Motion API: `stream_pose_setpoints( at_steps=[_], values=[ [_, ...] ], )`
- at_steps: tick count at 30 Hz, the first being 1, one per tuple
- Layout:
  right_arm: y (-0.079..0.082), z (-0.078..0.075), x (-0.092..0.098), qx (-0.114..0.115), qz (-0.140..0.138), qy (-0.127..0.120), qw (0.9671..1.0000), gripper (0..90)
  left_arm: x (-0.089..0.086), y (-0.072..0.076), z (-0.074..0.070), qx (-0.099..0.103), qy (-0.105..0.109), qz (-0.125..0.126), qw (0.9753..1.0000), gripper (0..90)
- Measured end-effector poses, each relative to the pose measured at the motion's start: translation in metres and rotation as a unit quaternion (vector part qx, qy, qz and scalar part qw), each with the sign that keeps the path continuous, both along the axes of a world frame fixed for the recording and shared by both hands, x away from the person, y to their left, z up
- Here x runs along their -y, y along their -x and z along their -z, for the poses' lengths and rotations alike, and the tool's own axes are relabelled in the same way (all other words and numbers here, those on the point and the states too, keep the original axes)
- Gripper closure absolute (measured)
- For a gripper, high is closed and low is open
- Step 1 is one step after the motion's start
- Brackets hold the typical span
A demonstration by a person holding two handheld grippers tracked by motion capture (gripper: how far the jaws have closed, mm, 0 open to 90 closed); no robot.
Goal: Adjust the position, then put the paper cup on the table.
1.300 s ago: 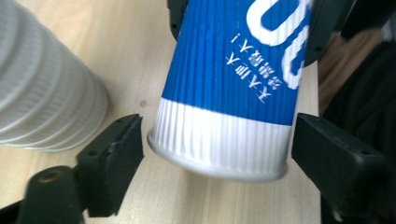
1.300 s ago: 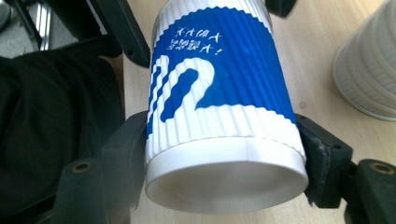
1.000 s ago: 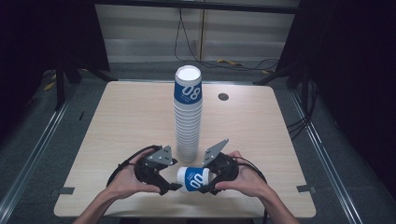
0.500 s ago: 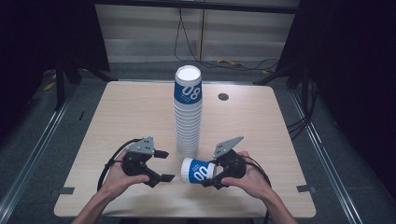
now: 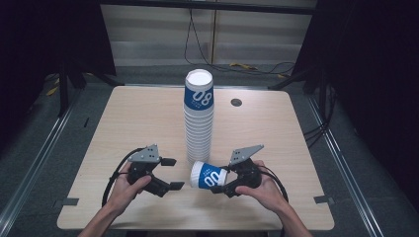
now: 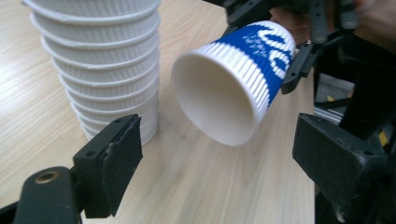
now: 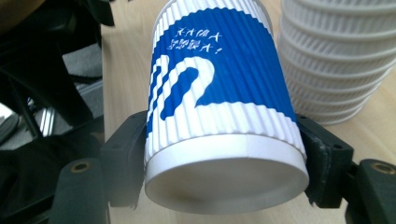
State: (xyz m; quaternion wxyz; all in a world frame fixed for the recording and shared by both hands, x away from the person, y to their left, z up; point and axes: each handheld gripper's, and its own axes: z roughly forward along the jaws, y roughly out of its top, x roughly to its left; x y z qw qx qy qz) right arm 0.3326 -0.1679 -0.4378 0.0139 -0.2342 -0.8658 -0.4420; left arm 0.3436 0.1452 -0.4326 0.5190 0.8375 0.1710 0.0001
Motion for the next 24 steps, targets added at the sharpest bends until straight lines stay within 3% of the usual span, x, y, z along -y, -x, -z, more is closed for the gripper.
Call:
stream_pose_setpoints(
  at_steps=[2,9,15,24],
  values=[
    [-0.0002,-0.0004,0.0004,0.005,0.002,-0.009,0.9999,28.3,0.0009,0.0016,0.0008,0.016,-0.001,-0.008,0.9998,15.8],
    [-0.0030,0.0033,0.0032,0.003,0.005,-0.055,0.9985,28.3,0.0029,0.0042,0.0012,0.024,0.030,-0.020,0.9991,15.8],
    [-0.0050,0.0041,0.0063,0.010,0.012,-0.081,0.9966,28.2,0.0028,0.0020,0.0046,0.008,0.044,-0.026,0.9986,15.8],
    [-0.0032,0.0049,0.0078,0.021,0.019,-0.106,0.9940,28.0,0.0009,-0.0006,0.0058,0.009,0.061,-0.036,0.9975,15.8]
  ],
)
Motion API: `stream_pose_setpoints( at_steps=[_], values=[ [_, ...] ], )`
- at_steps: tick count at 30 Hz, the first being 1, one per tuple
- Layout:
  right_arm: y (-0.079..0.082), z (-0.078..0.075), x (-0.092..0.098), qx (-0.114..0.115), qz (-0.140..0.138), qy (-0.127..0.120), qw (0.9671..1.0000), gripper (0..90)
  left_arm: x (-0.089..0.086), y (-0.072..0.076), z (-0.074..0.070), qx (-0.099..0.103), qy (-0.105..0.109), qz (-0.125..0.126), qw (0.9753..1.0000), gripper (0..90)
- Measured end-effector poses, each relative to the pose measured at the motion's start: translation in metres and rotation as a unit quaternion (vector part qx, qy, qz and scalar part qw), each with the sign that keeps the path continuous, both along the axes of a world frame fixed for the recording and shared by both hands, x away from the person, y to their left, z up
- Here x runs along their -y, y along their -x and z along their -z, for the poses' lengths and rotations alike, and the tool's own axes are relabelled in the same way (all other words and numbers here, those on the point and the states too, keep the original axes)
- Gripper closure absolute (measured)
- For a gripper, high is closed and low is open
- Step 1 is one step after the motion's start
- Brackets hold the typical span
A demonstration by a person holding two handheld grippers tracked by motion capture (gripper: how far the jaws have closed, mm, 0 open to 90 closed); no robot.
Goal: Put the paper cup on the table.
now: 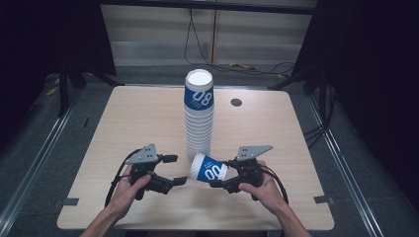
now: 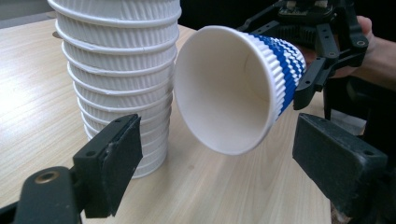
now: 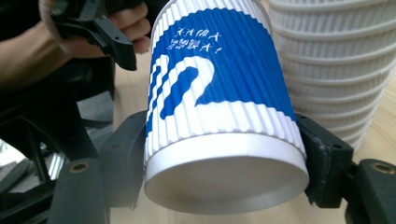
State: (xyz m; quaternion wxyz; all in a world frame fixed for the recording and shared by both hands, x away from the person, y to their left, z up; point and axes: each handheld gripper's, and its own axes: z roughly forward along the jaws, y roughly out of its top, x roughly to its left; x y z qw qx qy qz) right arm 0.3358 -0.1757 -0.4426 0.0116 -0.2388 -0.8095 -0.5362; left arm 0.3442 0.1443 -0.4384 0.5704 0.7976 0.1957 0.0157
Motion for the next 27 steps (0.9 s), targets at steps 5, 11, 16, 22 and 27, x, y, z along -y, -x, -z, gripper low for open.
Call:
stream_pose_setpoints(
  at_steps=[5,11,16,22,27],
  values=[
    [0.001,0.001,0.001,0.006,0.000,-0.022,0.9997,28.0,0.001,0.000,-0.002,-0.005,0.019,0.005,0.9998,15.7],
    [0.004,0.003,0.005,0.015,0.003,-0.039,0.9991,27.9,0.002,0.001,-0.004,-0.011,0.027,0.037,0.9989,15.7],
    [0.006,0.005,0.004,0.019,-0.001,-0.053,0.9984,27.9,0.004,0.000,-0.005,-0.016,0.035,0.040,0.9985,15.7],
    [0.008,0.006,0.000,0.018,-0.005,-0.060,0.9980,27.8,0.005,-0.001,-0.005,-0.028,0.045,0.042,0.9977,15.7],
    [0.009,0.006,0.000,0.020,-0.011,-0.063,0.9978,27.9,0.010,-0.003,-0.006,-0.030,0.046,0.053,0.9971,15.6]
  ],
)
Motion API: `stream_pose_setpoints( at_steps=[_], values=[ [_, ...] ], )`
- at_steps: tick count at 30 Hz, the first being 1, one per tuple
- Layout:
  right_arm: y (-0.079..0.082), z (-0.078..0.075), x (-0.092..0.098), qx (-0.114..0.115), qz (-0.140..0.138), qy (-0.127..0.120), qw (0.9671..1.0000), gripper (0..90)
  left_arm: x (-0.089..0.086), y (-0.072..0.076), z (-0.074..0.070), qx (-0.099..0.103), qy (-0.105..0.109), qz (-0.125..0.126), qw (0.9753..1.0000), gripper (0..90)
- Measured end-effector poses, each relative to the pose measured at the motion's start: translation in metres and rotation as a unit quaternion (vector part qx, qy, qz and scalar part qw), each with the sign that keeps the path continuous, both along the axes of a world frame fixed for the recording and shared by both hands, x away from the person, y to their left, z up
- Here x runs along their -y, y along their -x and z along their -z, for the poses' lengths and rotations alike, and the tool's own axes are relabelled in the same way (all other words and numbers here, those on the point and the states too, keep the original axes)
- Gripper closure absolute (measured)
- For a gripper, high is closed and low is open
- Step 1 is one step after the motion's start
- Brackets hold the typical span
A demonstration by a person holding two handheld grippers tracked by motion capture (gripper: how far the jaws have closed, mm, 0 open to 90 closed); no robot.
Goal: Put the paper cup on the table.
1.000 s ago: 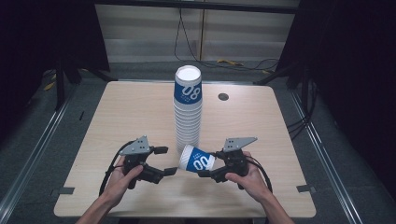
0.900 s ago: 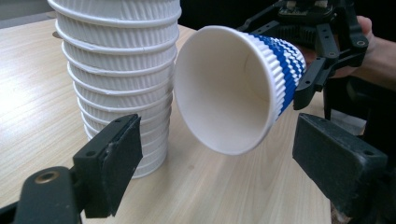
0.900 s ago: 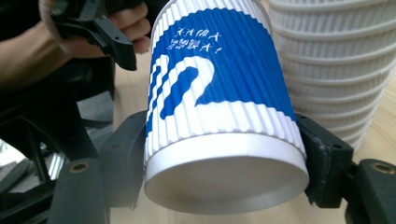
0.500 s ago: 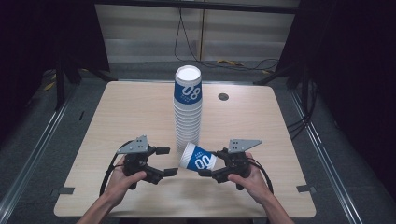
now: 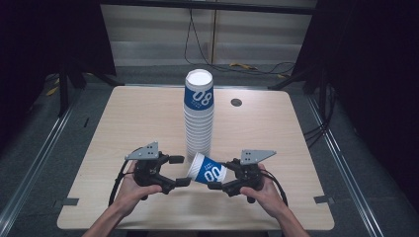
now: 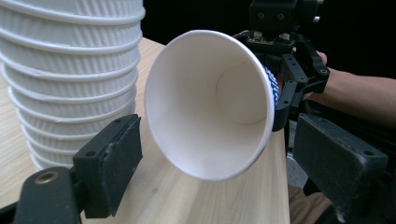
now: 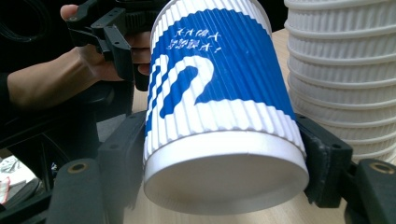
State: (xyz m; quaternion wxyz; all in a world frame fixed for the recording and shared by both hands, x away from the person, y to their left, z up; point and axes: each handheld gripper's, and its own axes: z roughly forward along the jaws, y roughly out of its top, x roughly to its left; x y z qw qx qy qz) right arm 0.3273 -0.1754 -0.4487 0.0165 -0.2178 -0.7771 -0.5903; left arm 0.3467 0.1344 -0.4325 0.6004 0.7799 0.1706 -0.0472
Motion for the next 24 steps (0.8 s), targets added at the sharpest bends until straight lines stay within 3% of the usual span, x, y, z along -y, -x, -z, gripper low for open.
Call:
stream_pose_setpoints(
  at_steps=[4,10,13,20,24],
  values=[
    [0.001,0.000,-0.001,0.002,-0.005,0.000,1.0000,27.9,0.006,-0.001,-0.001,-0.005,0.001,0.016,0.9999,15.8],
    [0.002,-0.001,-0.003,0.002,-0.021,-0.006,0.9998,27.9,0.010,-0.003,-0.006,0.002,-0.008,0.008,0.9999,15.7],
    [0.003,-0.003,-0.004,0.005,-0.025,-0.010,0.9996,27.9,0.009,-0.003,-0.009,0.011,-0.010,0.021,0.9997,15.4],
    [0.003,-0.005,-0.006,0.014,-0.030,-0.016,0.9993,28.0,0.013,-0.004,-0.007,0.008,-0.011,0.017,0.9998,8.9],
    [0.004,-0.008,-0.006,0.018,-0.029,-0.016,0.9993,28.0,0.015,-0.004,-0.006,0.008,-0.009,0.029,0.9995,11.5]
  ],
)
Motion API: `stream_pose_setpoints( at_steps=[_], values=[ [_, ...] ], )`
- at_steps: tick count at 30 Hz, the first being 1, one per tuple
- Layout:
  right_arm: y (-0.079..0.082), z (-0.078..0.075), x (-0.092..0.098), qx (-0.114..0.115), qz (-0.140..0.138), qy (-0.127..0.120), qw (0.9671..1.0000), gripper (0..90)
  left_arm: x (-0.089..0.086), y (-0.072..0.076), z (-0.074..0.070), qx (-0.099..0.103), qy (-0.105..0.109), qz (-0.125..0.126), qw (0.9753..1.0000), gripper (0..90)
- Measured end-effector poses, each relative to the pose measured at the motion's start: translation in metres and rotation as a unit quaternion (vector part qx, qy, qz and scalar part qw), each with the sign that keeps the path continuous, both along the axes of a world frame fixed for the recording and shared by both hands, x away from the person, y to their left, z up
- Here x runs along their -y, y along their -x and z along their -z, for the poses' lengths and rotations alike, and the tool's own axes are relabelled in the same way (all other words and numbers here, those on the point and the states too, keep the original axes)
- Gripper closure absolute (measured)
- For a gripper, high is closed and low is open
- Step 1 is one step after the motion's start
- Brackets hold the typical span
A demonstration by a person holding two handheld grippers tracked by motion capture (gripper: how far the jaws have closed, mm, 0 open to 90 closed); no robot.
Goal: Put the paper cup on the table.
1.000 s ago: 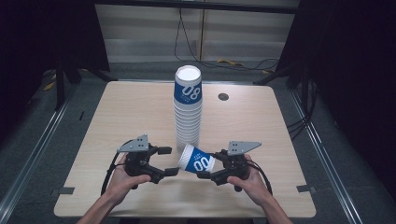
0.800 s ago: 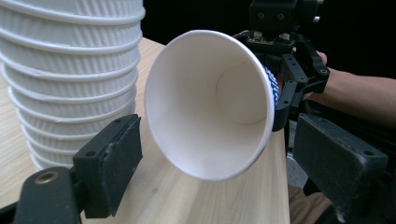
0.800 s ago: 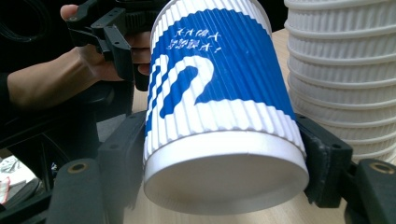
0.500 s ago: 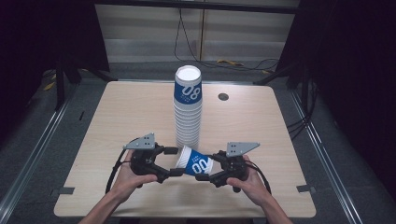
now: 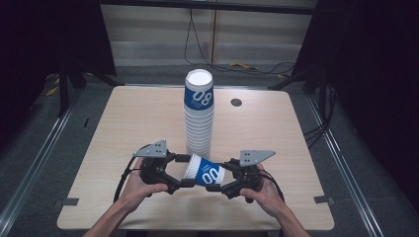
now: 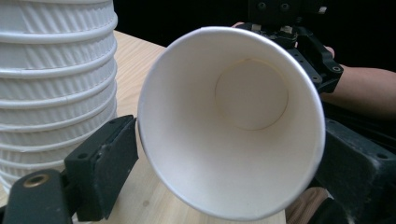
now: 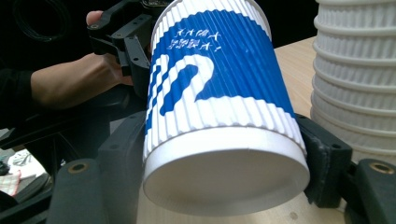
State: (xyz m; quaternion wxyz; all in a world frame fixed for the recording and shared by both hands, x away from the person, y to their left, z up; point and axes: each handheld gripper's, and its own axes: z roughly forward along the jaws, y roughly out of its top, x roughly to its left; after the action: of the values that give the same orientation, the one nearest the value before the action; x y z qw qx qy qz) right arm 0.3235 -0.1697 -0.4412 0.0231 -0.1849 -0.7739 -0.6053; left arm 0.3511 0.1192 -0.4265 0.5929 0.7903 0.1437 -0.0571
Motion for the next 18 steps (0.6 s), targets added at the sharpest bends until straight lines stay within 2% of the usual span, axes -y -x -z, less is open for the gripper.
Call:
stream_pose_setpoints(
  at_steps=[7,8,9,11,18],
  values=[
    [0.001,0.000,-0.002,0.007,-0.008,0.002,0.9999,28.0,0.009,-0.001,-0.001,-0.004,0.001,0.012,0.9999,5.6],
    [0.002,0.000,-0.002,0.007,-0.009,0.002,0.9999,28.0,0.009,-0.001,-0.002,-0.006,-0.001,0.009,0.9999,5.9],
    [0.002,0.000,-0.003,0.007,-0.009,0.003,0.9999,28.0,0.010,-0.002,-0.001,-0.009,0.002,0.018,0.9998,6.7],
    [0.002,0.000,-0.003,0.009,-0.010,0.001,0.9999,28.0,0.011,-0.001,-0.002,-0.004,0.013,0.020,0.9997,10.4],
    [0.001,-0.001,-0.001,0.010,-0.009,0.002,0.9999,27.9,0.014,-0.003,-0.003,-0.005,0.012,0.019,0.9997,10.2]
  ],
)
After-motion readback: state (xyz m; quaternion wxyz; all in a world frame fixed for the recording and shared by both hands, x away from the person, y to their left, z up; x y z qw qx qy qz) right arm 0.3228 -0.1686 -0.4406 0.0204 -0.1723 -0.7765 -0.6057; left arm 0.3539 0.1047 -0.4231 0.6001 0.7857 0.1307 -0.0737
